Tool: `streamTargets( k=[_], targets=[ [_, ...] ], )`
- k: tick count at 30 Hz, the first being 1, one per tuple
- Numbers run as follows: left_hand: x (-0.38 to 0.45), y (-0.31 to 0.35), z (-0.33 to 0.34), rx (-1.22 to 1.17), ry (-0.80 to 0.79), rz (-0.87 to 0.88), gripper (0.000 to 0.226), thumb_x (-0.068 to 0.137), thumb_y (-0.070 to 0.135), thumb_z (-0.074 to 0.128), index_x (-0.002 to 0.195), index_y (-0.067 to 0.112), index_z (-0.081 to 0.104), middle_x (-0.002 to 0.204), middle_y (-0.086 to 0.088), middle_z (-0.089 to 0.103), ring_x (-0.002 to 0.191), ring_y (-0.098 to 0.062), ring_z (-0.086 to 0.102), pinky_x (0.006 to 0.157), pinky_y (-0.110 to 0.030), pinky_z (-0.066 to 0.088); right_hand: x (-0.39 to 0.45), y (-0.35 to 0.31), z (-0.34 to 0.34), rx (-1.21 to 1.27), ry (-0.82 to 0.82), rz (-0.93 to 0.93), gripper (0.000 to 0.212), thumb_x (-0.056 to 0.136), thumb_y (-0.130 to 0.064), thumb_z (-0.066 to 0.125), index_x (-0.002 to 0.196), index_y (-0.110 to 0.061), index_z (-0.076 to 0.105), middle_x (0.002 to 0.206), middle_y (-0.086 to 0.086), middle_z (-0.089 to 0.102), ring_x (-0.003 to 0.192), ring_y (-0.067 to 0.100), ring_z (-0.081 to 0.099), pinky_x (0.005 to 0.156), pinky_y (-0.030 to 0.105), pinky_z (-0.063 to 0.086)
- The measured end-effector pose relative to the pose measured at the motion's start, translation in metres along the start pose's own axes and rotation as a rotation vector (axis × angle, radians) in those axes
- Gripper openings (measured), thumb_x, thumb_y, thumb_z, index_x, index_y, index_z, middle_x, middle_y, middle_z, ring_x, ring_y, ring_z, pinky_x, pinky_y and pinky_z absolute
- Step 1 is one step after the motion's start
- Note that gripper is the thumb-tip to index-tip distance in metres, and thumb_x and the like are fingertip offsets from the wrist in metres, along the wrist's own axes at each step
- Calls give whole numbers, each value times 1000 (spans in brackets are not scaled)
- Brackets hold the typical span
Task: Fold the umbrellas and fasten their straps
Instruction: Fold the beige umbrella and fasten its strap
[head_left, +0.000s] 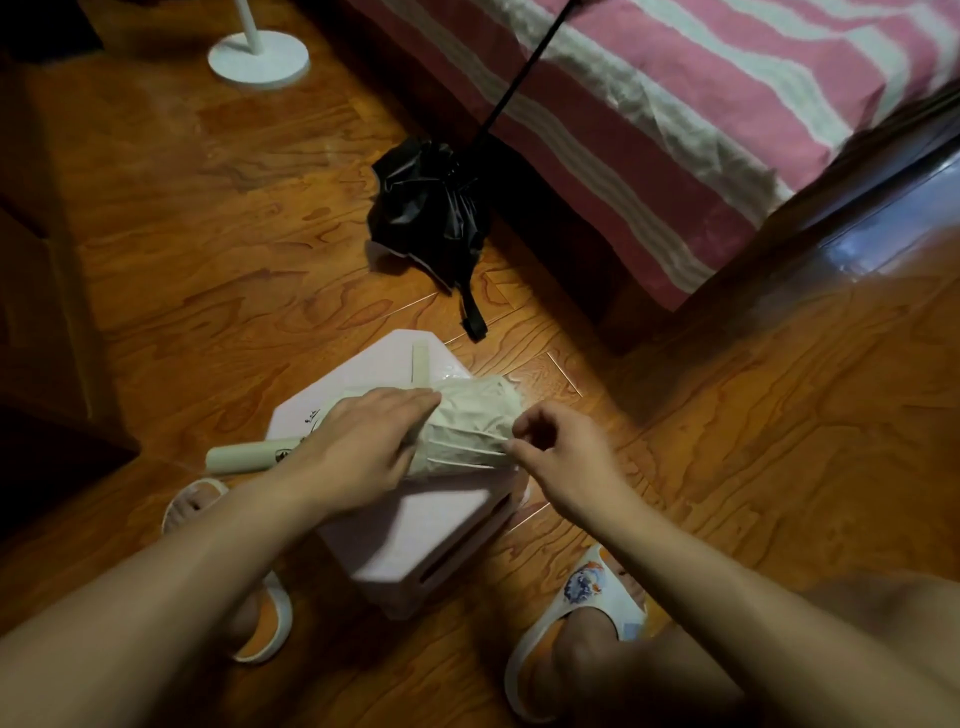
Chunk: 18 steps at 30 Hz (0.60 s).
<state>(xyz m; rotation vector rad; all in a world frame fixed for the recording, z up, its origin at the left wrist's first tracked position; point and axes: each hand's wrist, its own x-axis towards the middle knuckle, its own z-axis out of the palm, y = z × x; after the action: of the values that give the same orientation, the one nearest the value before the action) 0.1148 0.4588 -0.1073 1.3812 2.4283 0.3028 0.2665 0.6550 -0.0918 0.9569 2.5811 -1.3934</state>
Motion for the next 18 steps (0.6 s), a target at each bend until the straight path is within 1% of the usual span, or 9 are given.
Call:
streamTargets(
  k=[3, 5, 7, 10, 15, 16, 18],
  targets=[
    [-1, -1, 3, 0, 12, -15, 61, 94, 24, 59, 152, 25, 40, 153, 4, 49, 139, -20, 45, 112, -41, 37, 7, 0, 5, -13, 7, 9, 13, 87, -28, 78, 88, -30, 65, 88, -8, 66, 86, 10, 62, 80, 41, 58],
    [-1, -3, 5, -5, 13, -20, 62, 95, 25, 58, 154, 25, 38, 155, 4, 46, 141, -20, 42, 114, -39, 35, 9, 1, 6, 65, 37, 62, 14, 85, -27, 80, 85, -28, 67, 86, -7, 67, 84, 12, 63, 80, 43, 58],
    [-2, -4, 6, -22, 0, -32, 64, 97, 25, 57, 156, 25, 34, 158, 4, 41, 144, -18, 38, 117, -38, 31, 9, 1, 8, 150, 56, 98, 14, 85, -21, 81, 86, -27, 67, 85, -5, 67, 82, 13, 63, 81, 43, 58],
    [0, -4, 7, -42, -11, -49, 65, 99, 26, 54, 159, 26, 29, 162, 6, 36, 148, -17, 33, 120, -36, 26, 7, 2, 11, 213, 69, 91, 13, 88, -16, 77, 91, -25, 68, 89, -5, 67, 86, 13, 64, 84, 41, 58],
    [3, -4, 4, -79, -9, -63, 63, 100, 23, 55, 158, 26, 31, 162, 6, 36, 148, -15, 32, 118, -30, 22, 7, 0, 7, 272, 56, 110, 5, 91, -19, 75, 95, -20, 72, 94, -1, 69, 93, 16, 64, 87, 40, 57],
    [4, -4, 3, -83, -9, -66, 63, 100, 23, 55, 158, 26, 31, 162, 6, 36, 148, -15, 32, 118, -30, 22, 7, -2, 7, 293, 48, 131, 6, 90, -20, 76, 95, -19, 72, 94, 0, 68, 92, 17, 63, 86, 40, 56],
    [5, -4, 4, -81, -7, -68, 63, 100, 23, 55, 158, 26, 31, 162, 7, 36, 148, -15, 31, 118, -30, 22, 10, -3, 6, 331, 34, 184, 10, 87, -20, 79, 94, -17, 73, 91, 0, 64, 87, 17, 58, 77, 38, 52]
  ],
)
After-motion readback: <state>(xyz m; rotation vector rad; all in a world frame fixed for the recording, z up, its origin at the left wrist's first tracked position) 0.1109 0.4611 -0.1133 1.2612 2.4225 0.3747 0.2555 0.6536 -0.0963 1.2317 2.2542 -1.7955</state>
